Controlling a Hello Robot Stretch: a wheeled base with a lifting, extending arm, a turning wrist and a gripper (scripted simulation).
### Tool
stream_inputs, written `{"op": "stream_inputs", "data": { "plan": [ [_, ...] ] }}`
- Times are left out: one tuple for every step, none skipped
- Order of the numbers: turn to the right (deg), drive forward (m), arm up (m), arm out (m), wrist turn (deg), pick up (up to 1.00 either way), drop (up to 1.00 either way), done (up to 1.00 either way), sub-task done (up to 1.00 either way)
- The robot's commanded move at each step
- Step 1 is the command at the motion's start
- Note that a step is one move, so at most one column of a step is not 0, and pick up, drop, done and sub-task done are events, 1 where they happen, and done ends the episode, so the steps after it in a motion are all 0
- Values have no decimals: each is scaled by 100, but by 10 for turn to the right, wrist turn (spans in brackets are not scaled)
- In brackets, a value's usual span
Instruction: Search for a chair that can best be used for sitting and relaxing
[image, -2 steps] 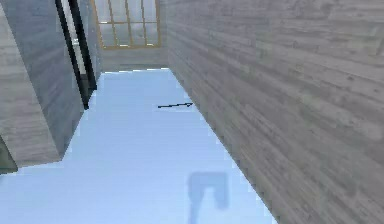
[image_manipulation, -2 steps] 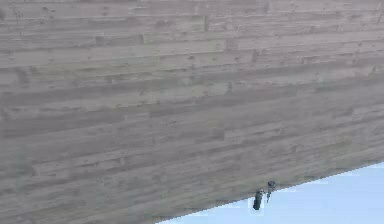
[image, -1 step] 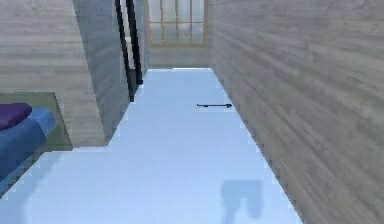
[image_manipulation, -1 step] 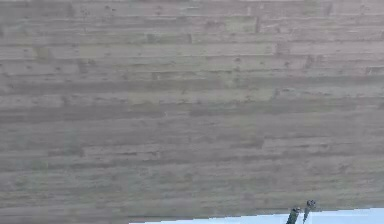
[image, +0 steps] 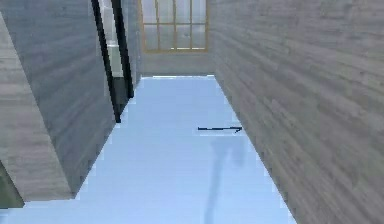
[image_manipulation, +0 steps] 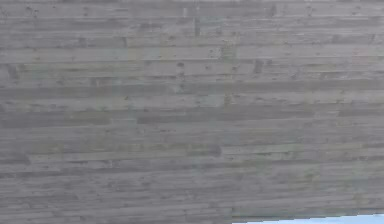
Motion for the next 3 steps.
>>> {"op": "stream_inputs", "data": {
  "plan": [
    [-120, 0, 0, 0, 0, 0, 0, 0, 0],
    [0, 100, 0, 0, 0, 0, 0, 0, 0],
    [0, 100, 0, 0, 0, 0, 0, 0, 0]
  ]
}}
